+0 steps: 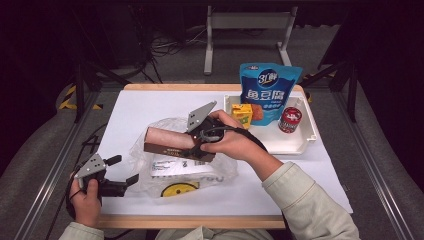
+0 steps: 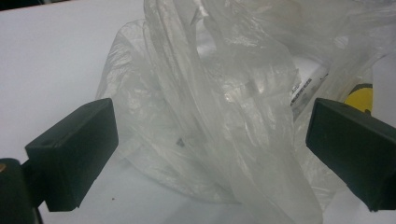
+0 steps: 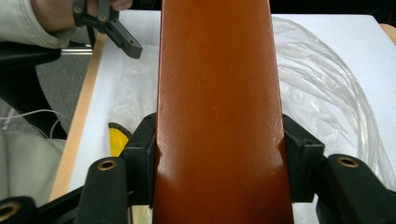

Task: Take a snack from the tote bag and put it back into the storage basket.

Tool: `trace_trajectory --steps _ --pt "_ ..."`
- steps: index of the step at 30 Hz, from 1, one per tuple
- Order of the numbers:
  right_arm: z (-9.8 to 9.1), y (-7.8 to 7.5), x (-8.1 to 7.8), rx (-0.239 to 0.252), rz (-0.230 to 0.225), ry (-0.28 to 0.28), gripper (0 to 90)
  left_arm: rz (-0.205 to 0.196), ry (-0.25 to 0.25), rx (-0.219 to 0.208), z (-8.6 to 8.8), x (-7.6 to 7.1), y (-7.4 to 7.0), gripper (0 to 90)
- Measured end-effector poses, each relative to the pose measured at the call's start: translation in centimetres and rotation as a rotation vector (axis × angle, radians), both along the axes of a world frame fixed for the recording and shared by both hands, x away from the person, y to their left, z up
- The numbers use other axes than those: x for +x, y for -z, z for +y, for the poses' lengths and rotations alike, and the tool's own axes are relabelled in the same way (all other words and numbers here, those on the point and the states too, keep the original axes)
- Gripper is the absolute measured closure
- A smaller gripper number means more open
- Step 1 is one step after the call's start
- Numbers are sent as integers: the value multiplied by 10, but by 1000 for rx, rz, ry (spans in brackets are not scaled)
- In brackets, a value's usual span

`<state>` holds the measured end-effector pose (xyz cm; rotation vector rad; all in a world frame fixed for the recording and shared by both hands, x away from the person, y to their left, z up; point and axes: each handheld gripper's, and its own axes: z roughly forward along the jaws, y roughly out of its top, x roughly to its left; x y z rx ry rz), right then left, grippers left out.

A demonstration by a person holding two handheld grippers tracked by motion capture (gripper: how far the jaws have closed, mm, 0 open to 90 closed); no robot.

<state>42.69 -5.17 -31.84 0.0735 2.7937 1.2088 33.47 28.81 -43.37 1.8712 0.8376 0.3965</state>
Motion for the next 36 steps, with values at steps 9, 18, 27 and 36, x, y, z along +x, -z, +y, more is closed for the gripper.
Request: trace_trajectory --steps 9,18,27,36 --pt "-16 -9 1 4 -17 14 427 -1 1 1 0 0 0 31" --pt "-41 -16 4 3 -36 49 427 -4 1 -2 0 0 0 28" --pt "-67 -23 8 0 -48 90 427 -7 6 -2 0 0 0 25" --pt "-90 -29 16 -4 -61 134 427 -7 5 -2 0 0 0 25"
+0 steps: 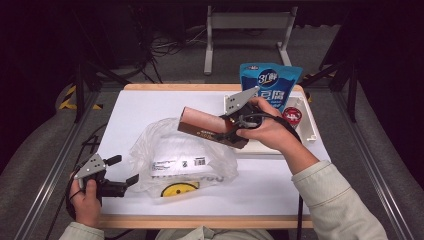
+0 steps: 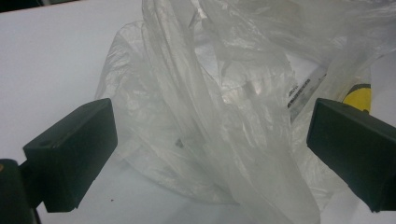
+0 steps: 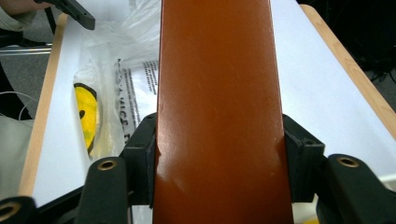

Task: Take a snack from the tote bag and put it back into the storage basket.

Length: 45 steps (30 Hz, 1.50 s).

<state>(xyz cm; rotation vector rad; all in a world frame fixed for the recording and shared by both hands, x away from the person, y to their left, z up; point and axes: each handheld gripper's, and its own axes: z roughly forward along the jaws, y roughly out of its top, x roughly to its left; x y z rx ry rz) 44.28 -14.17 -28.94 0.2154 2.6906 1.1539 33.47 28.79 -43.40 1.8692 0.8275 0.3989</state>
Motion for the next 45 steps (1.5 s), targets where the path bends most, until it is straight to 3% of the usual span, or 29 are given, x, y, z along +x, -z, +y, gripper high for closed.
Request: trace_trajectory --steps 24,45 --pt "-59 -10 9 12 -17 108 427 -2 0 2 0 0 0 25" --pt "-112 -5 19 -11 -25 214 427 0 1 12 -1 0 0 25"
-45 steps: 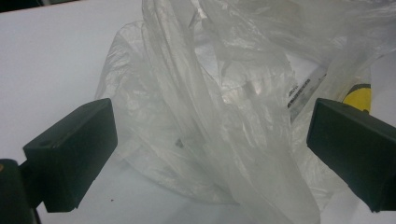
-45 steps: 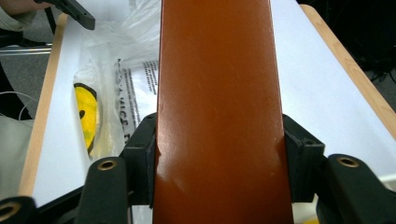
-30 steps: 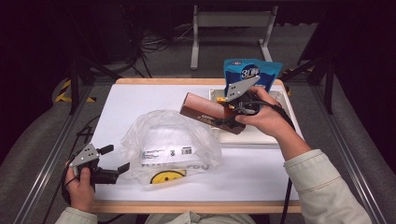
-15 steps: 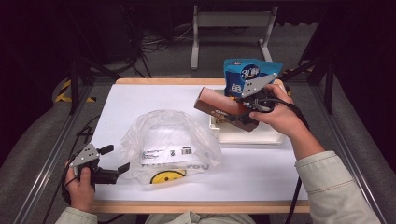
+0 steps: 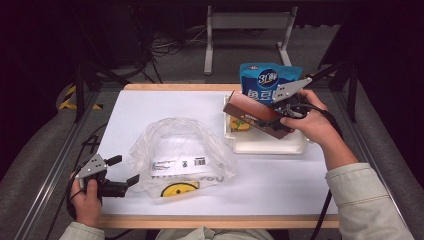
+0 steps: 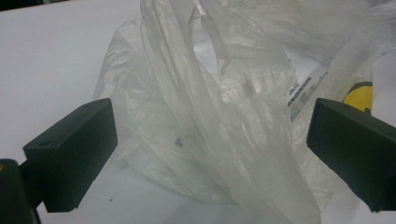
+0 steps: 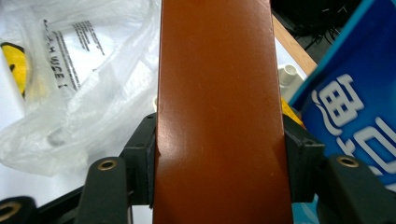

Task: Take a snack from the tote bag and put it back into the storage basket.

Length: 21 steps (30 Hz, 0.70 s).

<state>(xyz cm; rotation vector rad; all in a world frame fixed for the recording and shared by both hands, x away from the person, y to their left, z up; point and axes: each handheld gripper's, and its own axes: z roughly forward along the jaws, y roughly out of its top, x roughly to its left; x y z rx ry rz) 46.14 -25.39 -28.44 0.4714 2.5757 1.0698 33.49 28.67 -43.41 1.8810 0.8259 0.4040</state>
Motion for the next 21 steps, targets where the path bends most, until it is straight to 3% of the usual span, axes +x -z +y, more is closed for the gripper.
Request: trace_trajectory --steps 8,21 --pt "-15 6 6 -4 9 24 427 1 -1 0 0 0 0 25" --pt "-26 21 12 -56 11 9 427 3 0 1 -1 0 0 25"
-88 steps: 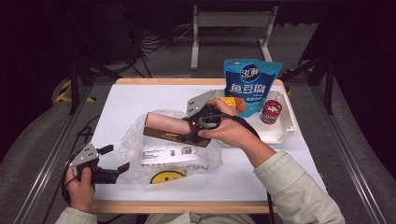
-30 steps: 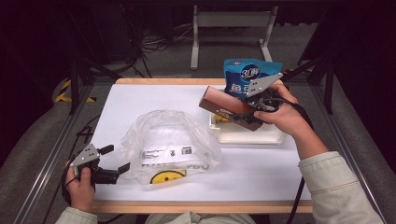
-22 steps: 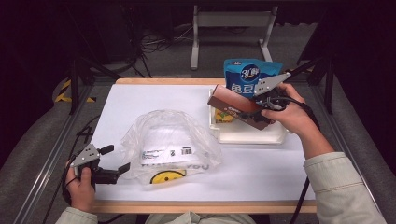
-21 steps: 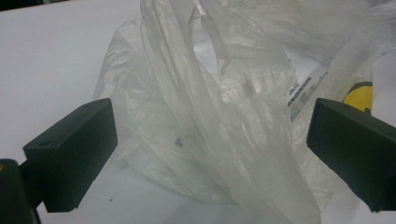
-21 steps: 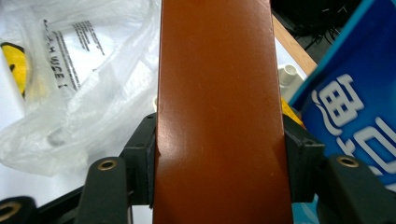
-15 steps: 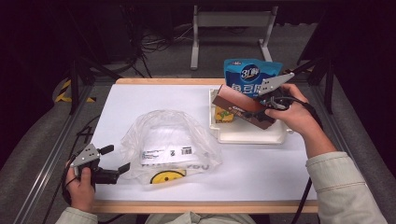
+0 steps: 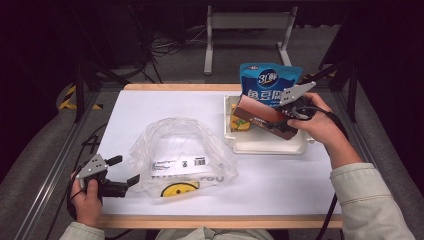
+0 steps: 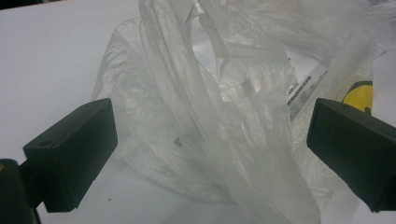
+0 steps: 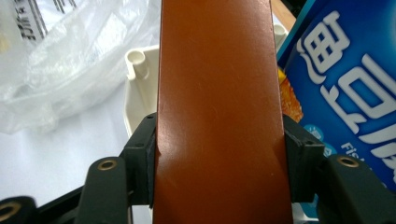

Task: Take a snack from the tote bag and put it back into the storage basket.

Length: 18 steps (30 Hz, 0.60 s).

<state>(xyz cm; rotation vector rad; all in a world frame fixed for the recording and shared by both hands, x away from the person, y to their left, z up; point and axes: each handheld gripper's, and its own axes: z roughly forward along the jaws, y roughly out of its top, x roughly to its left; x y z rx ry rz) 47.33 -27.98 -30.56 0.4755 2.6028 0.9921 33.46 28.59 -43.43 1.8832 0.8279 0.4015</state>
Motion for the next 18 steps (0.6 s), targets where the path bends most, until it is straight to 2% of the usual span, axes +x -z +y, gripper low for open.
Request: trace_trajectory --steps 14,18 --pt "-2 22 2 -54 42 -26 426 -1 4 2 0 1 0 25" --pt "-2 26 3 -53 48 -31 426 0 3 3 0 0 0 25"
